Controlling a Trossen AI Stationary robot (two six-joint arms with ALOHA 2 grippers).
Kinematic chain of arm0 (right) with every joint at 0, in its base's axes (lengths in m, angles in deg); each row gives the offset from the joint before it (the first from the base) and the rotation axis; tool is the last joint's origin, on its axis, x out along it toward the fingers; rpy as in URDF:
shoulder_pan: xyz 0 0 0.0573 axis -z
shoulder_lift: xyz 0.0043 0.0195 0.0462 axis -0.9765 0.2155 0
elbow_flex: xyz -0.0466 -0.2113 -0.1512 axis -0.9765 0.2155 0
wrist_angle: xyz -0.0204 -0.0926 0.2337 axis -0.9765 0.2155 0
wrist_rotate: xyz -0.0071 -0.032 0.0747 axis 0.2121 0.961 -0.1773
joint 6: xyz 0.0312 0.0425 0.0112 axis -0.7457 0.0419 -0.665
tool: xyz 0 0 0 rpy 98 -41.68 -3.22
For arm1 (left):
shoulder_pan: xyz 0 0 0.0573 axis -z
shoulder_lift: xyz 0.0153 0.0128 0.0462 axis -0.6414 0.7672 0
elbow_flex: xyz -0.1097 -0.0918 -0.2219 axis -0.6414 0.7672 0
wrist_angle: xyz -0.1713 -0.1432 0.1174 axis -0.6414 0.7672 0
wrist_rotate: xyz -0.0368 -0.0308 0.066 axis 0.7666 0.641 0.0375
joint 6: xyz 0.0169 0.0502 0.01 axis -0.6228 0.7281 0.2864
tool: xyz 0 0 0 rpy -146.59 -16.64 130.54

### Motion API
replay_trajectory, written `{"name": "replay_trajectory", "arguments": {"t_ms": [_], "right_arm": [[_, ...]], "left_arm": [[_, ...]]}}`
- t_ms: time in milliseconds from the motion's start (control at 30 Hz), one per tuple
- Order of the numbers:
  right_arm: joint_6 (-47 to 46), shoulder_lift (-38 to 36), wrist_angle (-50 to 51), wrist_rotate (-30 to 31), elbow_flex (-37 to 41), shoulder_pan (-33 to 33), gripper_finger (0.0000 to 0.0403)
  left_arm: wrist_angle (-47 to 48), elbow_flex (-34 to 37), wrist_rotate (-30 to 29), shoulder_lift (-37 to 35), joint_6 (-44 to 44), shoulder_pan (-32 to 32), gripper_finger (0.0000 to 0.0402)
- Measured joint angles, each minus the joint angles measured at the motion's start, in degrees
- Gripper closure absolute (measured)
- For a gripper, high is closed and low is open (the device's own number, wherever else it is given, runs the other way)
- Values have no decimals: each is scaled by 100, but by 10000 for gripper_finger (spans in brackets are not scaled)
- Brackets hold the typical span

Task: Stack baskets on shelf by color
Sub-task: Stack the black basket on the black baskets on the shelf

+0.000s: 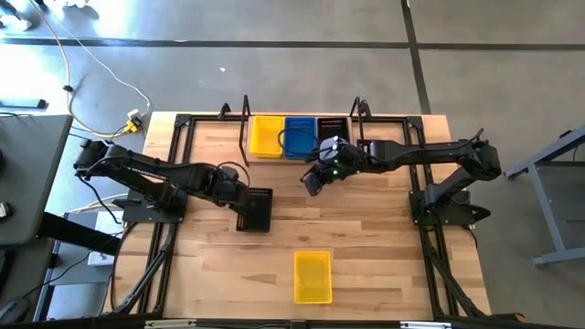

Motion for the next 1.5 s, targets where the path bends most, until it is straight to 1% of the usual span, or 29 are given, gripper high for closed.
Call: {"name": "replay_trajectory", "arguments": {"t_ms": [433,767,867,1033,1167,1200,1400,1500], "right_arm": [[105,0,2,0,-2,-51,329],[235,0,87,-32,0,-51,329],[258,0,110,-42,-2,-51,329],[344,-1,181,-89,-1,-51,329],[551,0,188,-419,0,-51,329],[644,0,180,-525,-2,-67,329],[1469,-2,173,-840,-2,-324,329],[1891,-2,170,-841,0,-541,329]], "left_arm": [[-1089,843,-48,131,-762,40,245],[-1552,1074,-26,646,-1138,-6,249],[-1715,1072,-26,723,-1256,-6,271],[-1933,1065,-86,741,-1262,-6,330],[-2008,1065,-191,741,-1267,-13,384],[-2044,1065,-224,741,-1274,-13,392],[-2727,1056,-302,724,-1412,-13,397],[-2797,905,-321,704,-1412,-13,398]]}}
